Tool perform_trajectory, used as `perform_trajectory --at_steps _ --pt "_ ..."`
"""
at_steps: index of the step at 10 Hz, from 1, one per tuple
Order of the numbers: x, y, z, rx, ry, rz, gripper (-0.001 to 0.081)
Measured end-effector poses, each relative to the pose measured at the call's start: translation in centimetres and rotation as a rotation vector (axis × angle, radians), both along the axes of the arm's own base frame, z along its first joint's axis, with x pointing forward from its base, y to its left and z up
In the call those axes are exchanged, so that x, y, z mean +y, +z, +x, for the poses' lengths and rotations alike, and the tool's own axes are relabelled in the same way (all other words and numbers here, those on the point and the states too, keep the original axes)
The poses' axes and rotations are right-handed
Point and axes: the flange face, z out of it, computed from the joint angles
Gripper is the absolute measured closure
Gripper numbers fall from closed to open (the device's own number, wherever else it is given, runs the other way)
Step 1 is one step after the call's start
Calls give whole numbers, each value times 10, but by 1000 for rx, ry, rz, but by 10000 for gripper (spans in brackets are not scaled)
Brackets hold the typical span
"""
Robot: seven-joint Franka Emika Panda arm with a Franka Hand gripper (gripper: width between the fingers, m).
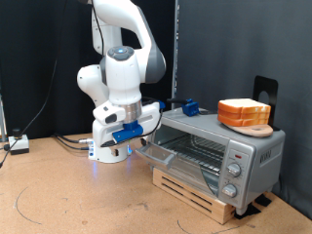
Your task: Make a piece of toast with the oven
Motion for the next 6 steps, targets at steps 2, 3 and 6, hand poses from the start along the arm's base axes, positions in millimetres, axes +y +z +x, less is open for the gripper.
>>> perform_trajectory --at_steps 2,3,6 --pt "-5 -6 6 -1 5 -6 -1" --pt "-6 -8 9 -1 6 -5 -1" --pt "-1 -9 18 -10 2 32 -1"
